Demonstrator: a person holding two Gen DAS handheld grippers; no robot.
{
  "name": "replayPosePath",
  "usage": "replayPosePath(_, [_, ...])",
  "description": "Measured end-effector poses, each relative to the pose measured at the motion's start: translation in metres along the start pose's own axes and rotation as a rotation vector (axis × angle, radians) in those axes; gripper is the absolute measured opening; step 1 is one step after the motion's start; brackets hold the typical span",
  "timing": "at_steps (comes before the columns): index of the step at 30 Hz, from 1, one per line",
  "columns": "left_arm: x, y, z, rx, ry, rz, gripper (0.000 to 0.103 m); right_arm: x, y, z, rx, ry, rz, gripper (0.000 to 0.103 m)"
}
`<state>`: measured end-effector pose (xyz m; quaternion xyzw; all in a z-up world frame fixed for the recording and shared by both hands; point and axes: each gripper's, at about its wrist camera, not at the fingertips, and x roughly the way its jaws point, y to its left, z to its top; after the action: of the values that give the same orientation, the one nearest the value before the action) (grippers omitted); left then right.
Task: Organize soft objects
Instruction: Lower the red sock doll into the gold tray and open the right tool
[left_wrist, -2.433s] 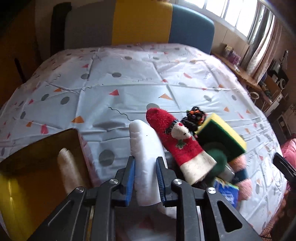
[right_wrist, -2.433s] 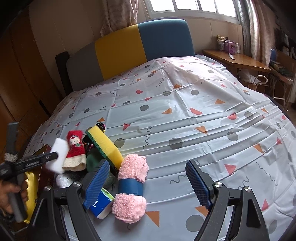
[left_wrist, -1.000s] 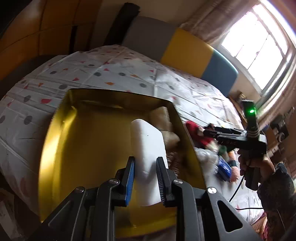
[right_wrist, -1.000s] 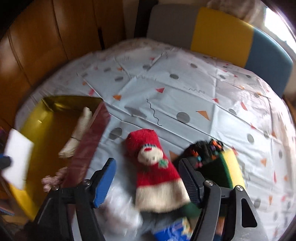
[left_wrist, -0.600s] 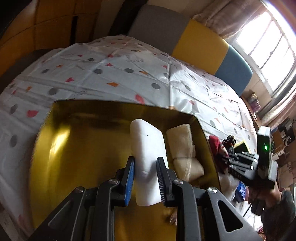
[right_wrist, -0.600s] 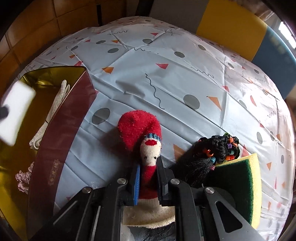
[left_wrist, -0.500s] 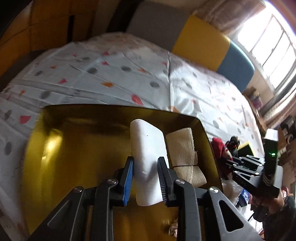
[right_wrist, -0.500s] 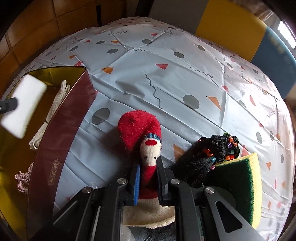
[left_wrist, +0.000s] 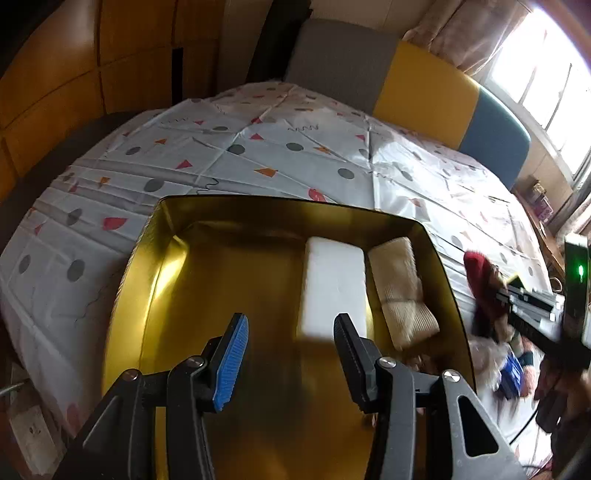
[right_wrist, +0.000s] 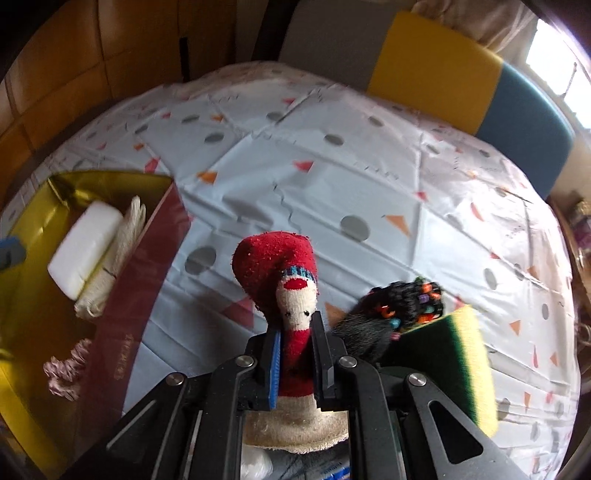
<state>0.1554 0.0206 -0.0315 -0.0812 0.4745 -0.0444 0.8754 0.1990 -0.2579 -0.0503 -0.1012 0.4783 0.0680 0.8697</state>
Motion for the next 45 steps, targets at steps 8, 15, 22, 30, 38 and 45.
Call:
replayPosePath(8, [-0.035, 0.000, -0.032, -0.014, -0.036, -0.029, 0.049, -0.060, -0.006, 0.002, 0.103, -0.114, 0.060, 0.013])
replayPosePath(15, [-0.063, 0.002, -0.045, -0.013, -0.089, -0.012, 0.049, -0.106, 0.028, -0.007, 0.183, -0.156, 0.302, 0.013])
replayPosePath(22, [-0.089, 0.018, -0.056, -0.035, -0.141, 0.022, 0.050, -0.095, 0.108, -0.026, 0.159, -0.081, 0.473, 0.013])
replayPosePath(30, [-0.096, 0.028, -0.064, -0.045, -0.152, 0.025, 0.050, -0.059, 0.171, -0.036, 0.019, 0.024, 0.407, 0.013])
replayPosePath(38, [-0.096, 0.020, -0.066, -0.012, -0.156, 0.029, 0.050, -0.045, 0.170, -0.048, -0.101, 0.023, 0.202, 0.019])
replayPosePath(45, [-0.093, 0.010, -0.067, 0.015, -0.148, 0.030, 0.051, -0.058, 0.153, -0.050, -0.049, -0.021, 0.248, 0.047])
